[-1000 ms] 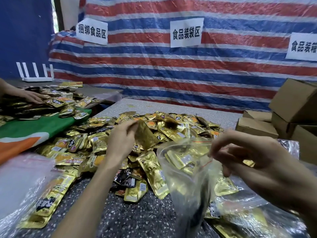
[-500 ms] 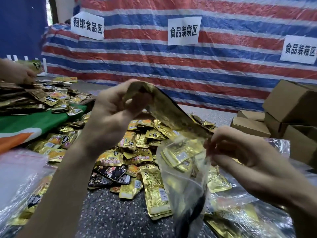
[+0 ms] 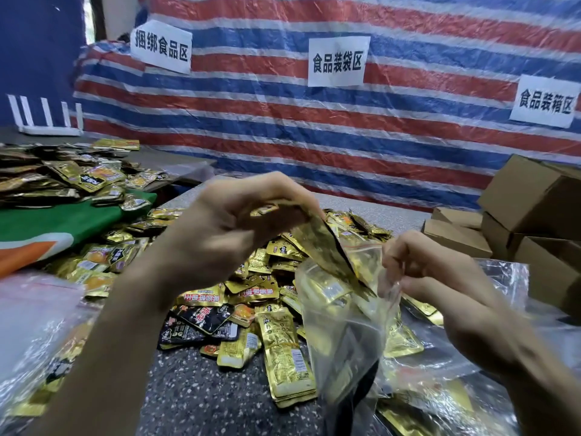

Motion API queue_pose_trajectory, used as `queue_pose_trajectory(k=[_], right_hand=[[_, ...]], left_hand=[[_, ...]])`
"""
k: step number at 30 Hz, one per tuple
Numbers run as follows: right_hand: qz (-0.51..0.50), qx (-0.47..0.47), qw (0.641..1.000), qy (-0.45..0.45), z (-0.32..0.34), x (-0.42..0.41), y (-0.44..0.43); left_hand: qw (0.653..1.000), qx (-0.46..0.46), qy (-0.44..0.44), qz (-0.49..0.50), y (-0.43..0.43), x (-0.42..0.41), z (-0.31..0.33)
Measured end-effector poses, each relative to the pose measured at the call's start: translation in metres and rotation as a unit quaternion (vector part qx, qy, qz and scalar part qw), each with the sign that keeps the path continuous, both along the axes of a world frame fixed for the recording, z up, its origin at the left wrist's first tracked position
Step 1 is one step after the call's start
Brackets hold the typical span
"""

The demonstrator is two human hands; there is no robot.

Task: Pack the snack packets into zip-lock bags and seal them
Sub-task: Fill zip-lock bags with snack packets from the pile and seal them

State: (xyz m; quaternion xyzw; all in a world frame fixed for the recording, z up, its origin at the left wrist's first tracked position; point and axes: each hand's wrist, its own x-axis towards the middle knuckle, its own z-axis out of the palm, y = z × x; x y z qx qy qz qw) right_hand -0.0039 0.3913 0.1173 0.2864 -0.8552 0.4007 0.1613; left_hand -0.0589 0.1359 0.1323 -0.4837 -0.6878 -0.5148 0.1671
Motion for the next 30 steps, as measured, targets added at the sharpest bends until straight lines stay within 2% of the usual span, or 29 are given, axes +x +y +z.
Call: queue_pose_trajectory(k=[6,12,14,17,21,27,30], right_hand=[[0.03,-0.03,0.999,0.009,-0.005,-0.007,-0.005],[0.048,-0.048,0.998,0.01,-0.004,-0.006,-0.004],[0.051,-0.049,0.997,0.014,-0.004,-0.006,-0.005],[0.055,-0.023,0.998,0.025,-0.005,-0.007,-0.005],[0.059,-0.037,0.997,0.031,-0.007,-0.009,-0.007],[0.078,-0.025,0.996,0.021,-0.007,-0.007,-0.006],[0.069,0.024,0.997,0.031,-0.007,-0.004,-0.007]], left_hand=[[0.984,-0.175,-0.007,0.019,0.019,0.013,-0.002],[0.963,-0.265,0.009,0.041,0.03,0.01,-0.009],[0.956,-0.29,-0.019,0.042,0.033,0.008,-0.011],[0.95,-0.301,-0.057,0.056,0.031,0.001,-0.014],[0.928,-0.342,-0.033,0.142,0.024,-0.014,-0.02],[0.943,-0.31,-0.059,0.105,0.028,-0.025,-0.028],[0.939,-0.32,-0.118,0.053,0.033,-0.031,-0.037]])
